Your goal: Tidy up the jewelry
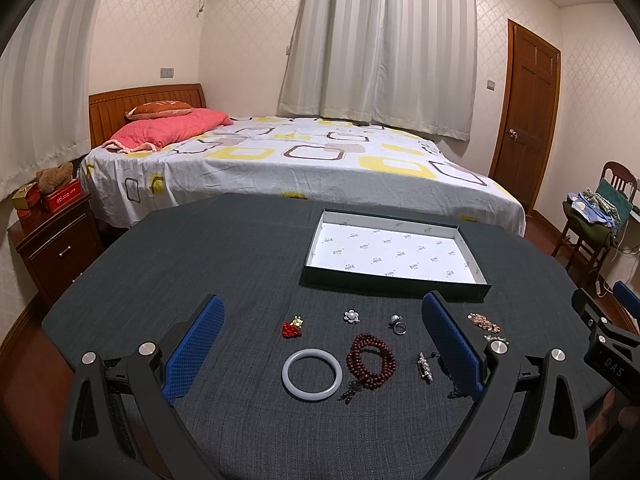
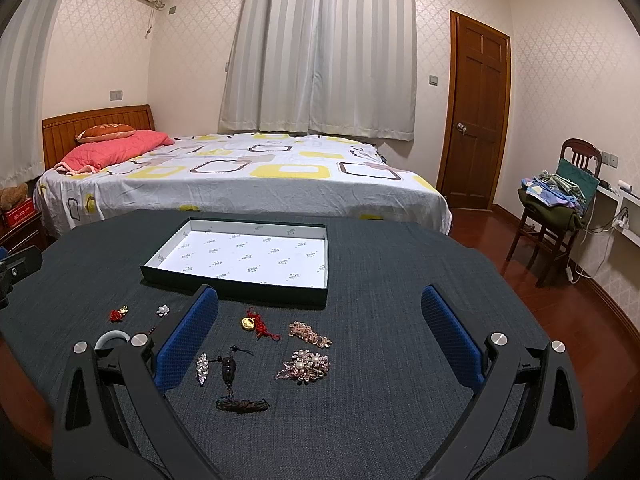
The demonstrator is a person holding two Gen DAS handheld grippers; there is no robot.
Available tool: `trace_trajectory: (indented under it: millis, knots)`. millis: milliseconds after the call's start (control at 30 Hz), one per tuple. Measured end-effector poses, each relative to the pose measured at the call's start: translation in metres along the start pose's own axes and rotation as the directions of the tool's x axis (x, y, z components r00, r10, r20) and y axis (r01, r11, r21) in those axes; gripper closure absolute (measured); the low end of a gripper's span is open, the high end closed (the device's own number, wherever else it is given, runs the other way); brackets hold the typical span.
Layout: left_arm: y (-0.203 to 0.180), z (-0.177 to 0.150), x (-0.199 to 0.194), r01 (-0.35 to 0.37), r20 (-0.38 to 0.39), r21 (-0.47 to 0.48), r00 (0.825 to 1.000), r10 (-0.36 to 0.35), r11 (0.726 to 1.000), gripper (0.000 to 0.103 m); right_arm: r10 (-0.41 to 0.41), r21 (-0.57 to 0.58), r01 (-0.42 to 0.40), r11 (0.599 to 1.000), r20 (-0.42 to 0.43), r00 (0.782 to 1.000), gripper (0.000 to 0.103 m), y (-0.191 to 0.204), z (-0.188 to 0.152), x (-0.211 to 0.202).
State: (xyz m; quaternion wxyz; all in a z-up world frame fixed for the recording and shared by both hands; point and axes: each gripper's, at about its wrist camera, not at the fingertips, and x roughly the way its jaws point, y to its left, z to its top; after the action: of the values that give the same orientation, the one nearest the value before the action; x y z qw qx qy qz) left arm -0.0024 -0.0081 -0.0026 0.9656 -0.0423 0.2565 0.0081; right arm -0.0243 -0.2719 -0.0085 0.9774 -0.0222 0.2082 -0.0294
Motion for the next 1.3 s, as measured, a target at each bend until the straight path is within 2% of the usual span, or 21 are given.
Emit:
trace_trajectory:
  millis: [1033,1167,1300]
  knots:
    - [0.001,-0.001,0.002,-0.008,-0.001,0.007,1.000,0.008,1.000,0.007,0.002,0.001,-0.002,1.000,-0.003,1.000,0.004,0.001,-0.001,0.002]
    - [0.009,-0.009,0.019,-0.023,-0.042,-0.009,0.999,0.022,1.000,0.007,0.006,-0.003,-0.006,1.000,-0.023,1.000,0.004,0.008,-0.007,0.010]
    - [0.019,-0.025,0.050,-0.008,-0.156,-0.033,0.988,0.002,0.999,0.007,0.011,-0.008,-0.012,1.000,-0.073,0.997,0.004,0.013,-0.020,0.029]
